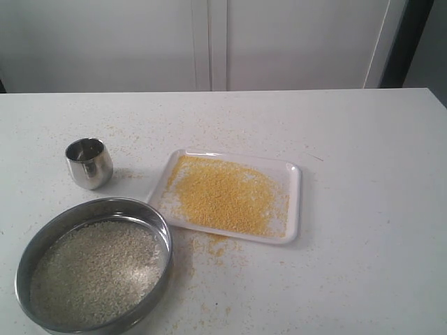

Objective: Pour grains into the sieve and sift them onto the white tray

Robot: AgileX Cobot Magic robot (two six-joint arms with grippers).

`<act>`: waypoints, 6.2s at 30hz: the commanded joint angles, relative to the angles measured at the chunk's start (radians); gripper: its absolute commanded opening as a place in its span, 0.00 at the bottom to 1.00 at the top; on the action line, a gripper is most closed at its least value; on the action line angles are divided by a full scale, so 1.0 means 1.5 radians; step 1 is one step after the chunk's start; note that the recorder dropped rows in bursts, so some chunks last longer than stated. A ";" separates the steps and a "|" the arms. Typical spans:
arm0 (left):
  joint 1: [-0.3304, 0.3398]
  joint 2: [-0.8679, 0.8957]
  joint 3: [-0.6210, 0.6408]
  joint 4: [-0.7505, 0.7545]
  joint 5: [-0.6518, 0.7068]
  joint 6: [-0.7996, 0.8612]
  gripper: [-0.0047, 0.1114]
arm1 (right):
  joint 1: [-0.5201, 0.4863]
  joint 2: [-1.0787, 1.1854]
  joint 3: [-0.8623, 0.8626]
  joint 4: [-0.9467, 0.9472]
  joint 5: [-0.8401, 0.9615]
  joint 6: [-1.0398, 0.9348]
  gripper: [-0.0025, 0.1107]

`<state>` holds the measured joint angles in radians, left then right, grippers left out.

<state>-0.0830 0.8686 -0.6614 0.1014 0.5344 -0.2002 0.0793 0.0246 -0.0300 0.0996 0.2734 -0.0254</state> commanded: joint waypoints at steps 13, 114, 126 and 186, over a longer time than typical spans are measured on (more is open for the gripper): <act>0.000 -0.005 0.002 -0.003 0.004 -0.001 0.04 | 0.001 -0.016 0.020 -0.052 0.031 0.002 0.02; 0.000 -0.579 0.441 -0.149 -0.117 0.138 0.04 | 0.001 -0.016 0.020 -0.062 0.041 0.002 0.02; 0.000 -0.579 0.441 -0.157 -0.134 0.141 0.04 | 0.001 -0.016 0.020 -0.062 0.041 0.002 0.02; 0.000 -0.579 0.441 -0.151 -0.137 0.141 0.04 | 0.001 -0.016 0.020 -0.062 0.041 0.013 0.02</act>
<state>-0.0830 0.0036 -0.0061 -0.1226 0.3269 0.0087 0.0793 0.0058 -0.0069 0.0135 0.3407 -0.0124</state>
